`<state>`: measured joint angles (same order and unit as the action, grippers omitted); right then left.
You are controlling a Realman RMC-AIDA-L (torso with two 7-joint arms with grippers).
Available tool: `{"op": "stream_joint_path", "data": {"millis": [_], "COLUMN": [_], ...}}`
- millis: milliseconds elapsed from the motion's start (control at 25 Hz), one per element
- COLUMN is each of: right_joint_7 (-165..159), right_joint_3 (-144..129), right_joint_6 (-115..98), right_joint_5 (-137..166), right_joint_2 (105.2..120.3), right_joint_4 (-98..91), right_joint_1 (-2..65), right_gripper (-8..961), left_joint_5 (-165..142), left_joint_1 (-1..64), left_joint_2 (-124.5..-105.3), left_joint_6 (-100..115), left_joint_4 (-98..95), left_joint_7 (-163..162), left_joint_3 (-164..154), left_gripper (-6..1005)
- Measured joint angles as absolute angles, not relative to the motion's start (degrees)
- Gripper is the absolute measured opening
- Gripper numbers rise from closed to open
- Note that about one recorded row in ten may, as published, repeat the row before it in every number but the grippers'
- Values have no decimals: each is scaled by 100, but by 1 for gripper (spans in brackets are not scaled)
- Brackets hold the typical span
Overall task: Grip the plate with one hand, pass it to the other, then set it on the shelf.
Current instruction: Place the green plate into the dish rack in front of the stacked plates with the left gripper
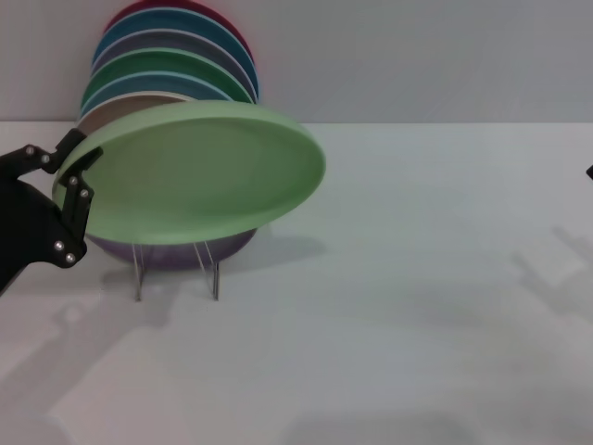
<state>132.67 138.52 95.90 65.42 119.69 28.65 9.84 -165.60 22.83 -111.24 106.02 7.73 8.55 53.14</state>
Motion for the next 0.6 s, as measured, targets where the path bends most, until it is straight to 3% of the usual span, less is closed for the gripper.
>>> {"op": "stream_joint_path", "data": {"millis": [600], "right_joint_7": [13266], "right_joint_3": [13634], "right_joint_6": [9675], "right_joint_5": [6542], "right_joint_2": [11950], "right_joint_4": [2865], "right_joint_1": [1018], "right_gripper": [813], "left_joint_5": [-16550], "left_joint_1": [2680], "left_joint_2": [-11032], "left_joint_6": [10484], "left_joint_4": [260], "left_joint_7": [1053], "left_joint_3": [5460], "left_gripper": [104]}}
